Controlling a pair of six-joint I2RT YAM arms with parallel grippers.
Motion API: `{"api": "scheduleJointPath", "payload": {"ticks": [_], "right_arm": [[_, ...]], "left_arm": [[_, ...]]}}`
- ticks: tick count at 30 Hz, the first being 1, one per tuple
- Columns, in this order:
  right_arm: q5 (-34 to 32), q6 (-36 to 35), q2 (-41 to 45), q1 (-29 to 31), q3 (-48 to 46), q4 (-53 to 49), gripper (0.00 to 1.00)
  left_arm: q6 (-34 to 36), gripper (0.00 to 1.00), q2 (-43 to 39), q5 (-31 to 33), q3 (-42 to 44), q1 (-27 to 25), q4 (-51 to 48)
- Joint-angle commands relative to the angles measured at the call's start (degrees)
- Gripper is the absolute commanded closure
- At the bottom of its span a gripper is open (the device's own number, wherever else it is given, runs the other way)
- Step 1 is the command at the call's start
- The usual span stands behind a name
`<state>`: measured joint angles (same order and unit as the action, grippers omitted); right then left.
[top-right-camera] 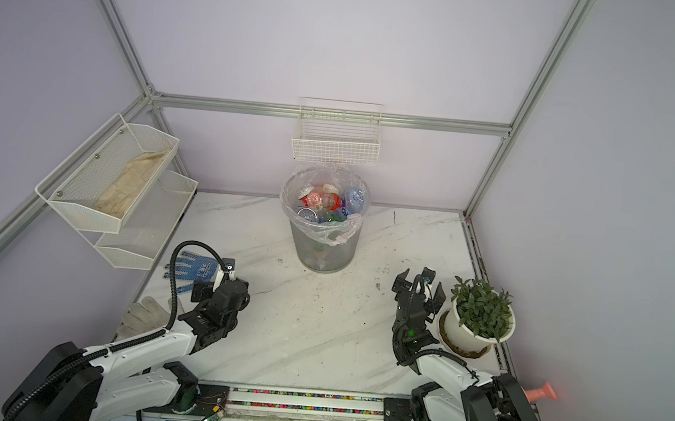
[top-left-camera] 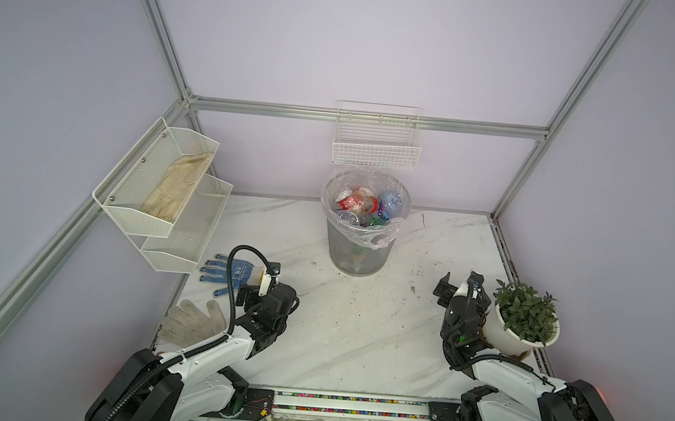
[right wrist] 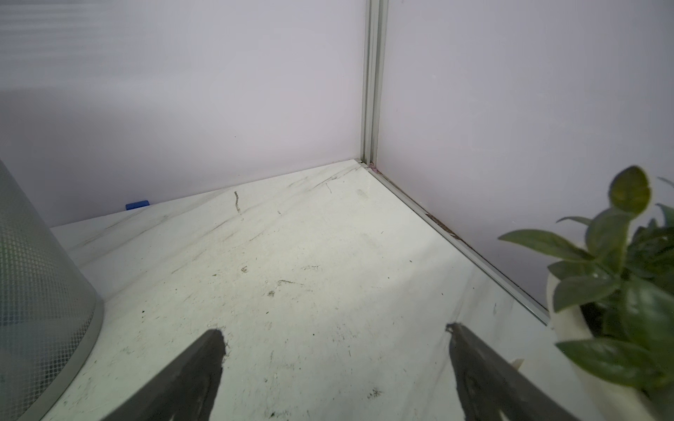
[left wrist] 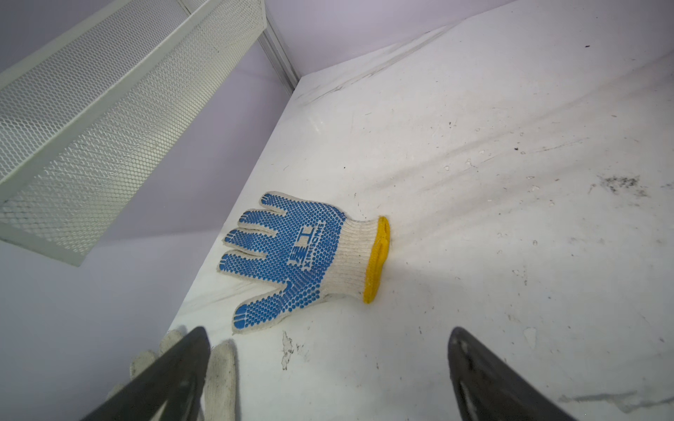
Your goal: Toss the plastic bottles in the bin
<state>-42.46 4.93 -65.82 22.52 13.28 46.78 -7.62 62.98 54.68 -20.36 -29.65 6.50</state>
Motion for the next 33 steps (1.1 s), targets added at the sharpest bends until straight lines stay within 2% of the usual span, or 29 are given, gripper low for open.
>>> {"api": "scheduleJointPath", "payload": {"ticks": [1, 10, 23, 27, 33], "right_arm": [[0.3, 0.0, -3.1, -1.2, 1.5, 8.6, 0.03], [1.0, -2.1, -11.7, -2.7, 2.4, 19.3, 0.03], [1.9, -3.8, -19.4, -3.9, 4.6, 26.3, 0.03], [-0.5, -3.3, -21.4, -4.4, 5.8, 27.0, 0.03], [-0.2, -3.2, -22.3, -4.9, 5.2, 29.8, 0.03]], "left_arm": [[2.6, 0.00, 0.9, 1.3, 1.0, 1.2, 7.8], [6.2, 0.00, 3.1, -0.3, 2.2, 3.3, 17.5], [9.8, 0.00, 8.4, -2.4, 2.1, 6.2, 28.3], [10.9, 0.00, 9.9, -2.4, 2.1, 6.9, 31.8], [11.2, 0.00, 10.8, -2.6, 2.2, 7.7, 33.5]]}}
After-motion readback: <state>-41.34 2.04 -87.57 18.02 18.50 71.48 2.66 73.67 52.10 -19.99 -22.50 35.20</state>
